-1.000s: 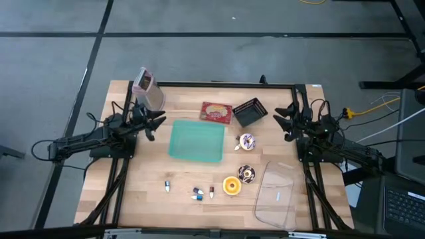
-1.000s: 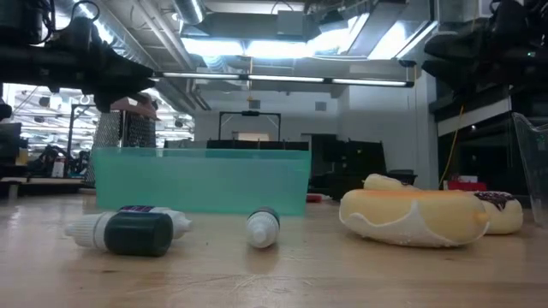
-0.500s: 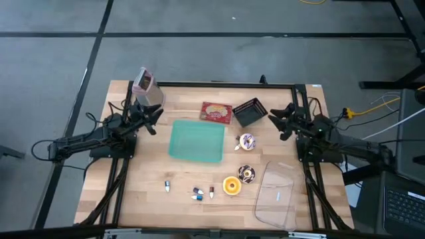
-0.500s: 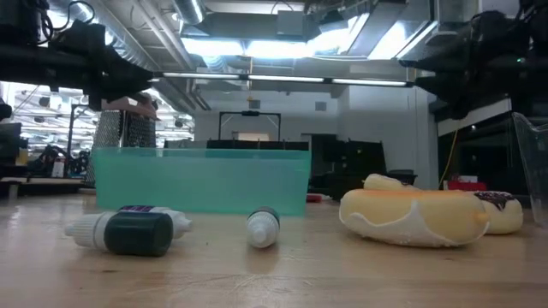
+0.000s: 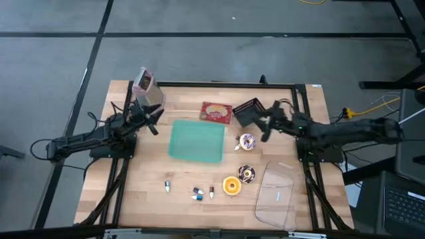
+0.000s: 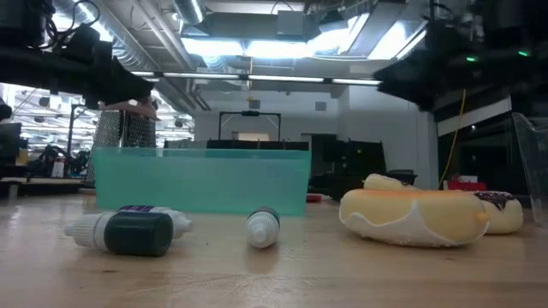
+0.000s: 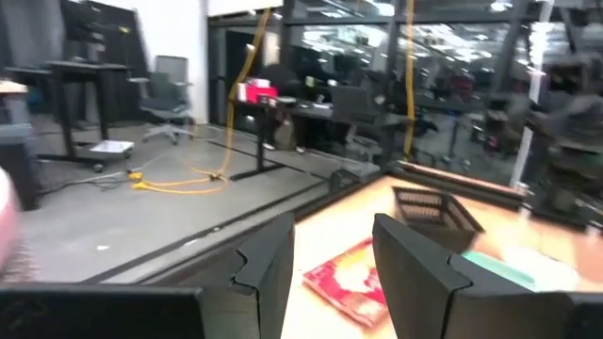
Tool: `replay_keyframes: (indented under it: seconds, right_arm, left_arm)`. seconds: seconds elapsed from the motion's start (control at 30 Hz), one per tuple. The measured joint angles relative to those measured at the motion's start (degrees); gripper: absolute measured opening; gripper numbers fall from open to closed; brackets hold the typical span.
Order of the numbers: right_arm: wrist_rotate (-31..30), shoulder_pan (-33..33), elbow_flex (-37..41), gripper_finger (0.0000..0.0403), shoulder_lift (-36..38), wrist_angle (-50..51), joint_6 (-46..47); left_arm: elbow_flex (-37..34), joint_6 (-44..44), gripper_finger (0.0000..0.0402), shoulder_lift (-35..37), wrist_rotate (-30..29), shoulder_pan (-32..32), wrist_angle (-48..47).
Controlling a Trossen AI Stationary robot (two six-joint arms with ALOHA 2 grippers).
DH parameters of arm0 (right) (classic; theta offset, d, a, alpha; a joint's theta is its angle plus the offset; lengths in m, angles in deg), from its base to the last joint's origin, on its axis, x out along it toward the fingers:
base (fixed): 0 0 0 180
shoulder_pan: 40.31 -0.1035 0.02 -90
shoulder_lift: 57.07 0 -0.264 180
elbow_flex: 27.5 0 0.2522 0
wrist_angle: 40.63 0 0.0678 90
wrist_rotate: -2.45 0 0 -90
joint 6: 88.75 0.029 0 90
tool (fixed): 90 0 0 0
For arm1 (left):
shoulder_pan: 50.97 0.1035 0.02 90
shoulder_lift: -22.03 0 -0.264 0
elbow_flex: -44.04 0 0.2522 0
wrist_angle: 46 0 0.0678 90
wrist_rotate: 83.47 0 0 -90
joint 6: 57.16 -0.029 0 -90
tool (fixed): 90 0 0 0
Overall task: Pick & Place Food Item
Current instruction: Put the red popcorn bag into the green bin
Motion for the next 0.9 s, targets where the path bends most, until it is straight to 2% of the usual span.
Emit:
replay_keyframes:
  seconds: [0.13,0.27,0.43,0.57,0.9]
  right_arm:
    - [-0.4,-0.3,-9.2,0.0185,-9.6,0.4,-7.5]
    - [0.9,-0.3,-17.6,0.0185,-14.0,3.2,-11.3]
    - [3.6,-0.2,-24.5,0.0185,-14.9,10.7,-15.3]
    - [-0.2,-0.2,-28.9,0.0185,-14.9,19.0,-15.9]
    - [-0.2,-0.2,-34.8,0.0185,-14.9,26.7,-15.5]
  left_arm:
    - [2.0,-0.2,0.0141,-3.9,4.8,0.0,0.0]
    - [6.7,-3.6,0.0141,-10.3,5.7,0.0,-1.8]
    - [16.3,-8.9,0.0141,-21.2,6.1,0.0,-8.4]
    - [23.2,-12.7,0.0141,-30.8,4.7,0.0,-13.5]
    - [28.7,-25.3,0.0141,-47.4,-0.8,2.3,-12.6]
